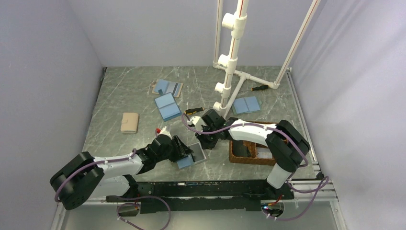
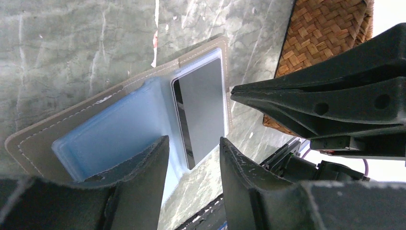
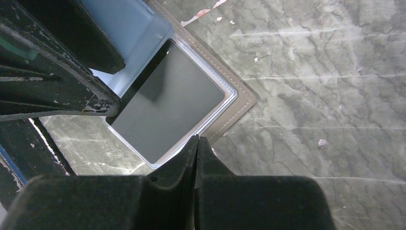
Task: Take the credit cards out of the card holder
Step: Remove the credit card from the card holder.
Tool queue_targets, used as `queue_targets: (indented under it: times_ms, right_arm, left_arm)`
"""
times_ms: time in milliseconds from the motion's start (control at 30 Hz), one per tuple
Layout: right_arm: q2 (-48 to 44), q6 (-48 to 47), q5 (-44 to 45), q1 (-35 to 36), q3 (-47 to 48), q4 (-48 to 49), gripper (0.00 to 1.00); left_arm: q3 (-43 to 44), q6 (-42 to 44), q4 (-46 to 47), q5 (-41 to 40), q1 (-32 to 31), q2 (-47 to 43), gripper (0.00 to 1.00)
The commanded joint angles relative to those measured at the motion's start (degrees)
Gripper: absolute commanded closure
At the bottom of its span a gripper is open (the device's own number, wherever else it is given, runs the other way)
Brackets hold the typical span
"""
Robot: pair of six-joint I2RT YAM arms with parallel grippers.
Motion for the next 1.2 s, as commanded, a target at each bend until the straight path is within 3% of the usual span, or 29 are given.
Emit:
queue_targets:
  times_ms: [0, 600, 800, 900, 1033, 1167]
  right_arm:
    - [0.7, 1.6, -1.5, 0.3, 1.8, 0.4, 1.0]
    - [5.0, 3.8, -9.2, 0.6, 4.1, -2.1, 1.0]
    - [6.0, 4.5, -11.0, 0.6, 4.8, -2.5, 1.0]
    - [6.3, 4.6, -9.9, 0.6, 4.9, -2.5, 1.0]
    - [6.9, 4.3, -7.0, 0.2, 5.3, -2.9, 1.0]
    - [7.3, 3.8, -6.1, 0.2, 5.8, -3.6, 1.0]
  left_arm:
    - [2.1, -0.2, 2.2, -0.4, -0.4, 1.5, 0.52]
    - [2.6, -0.3, 2.9, -0.1, -0.5, 5.9, 0.57]
    - [2.4, 0.3, 4.5, 0.3, -0.5, 7.3, 0.73]
    - [2.3, 1.0, 3.8, -0.3, -0.5, 7.3, 0.98]
    - [2.3, 3.3, 1.3, -0.9, -0.5, 5.7, 1.0]
    - [-0.2, 5.0, 4.5, -1.2, -0.4, 2.9, 1.0]
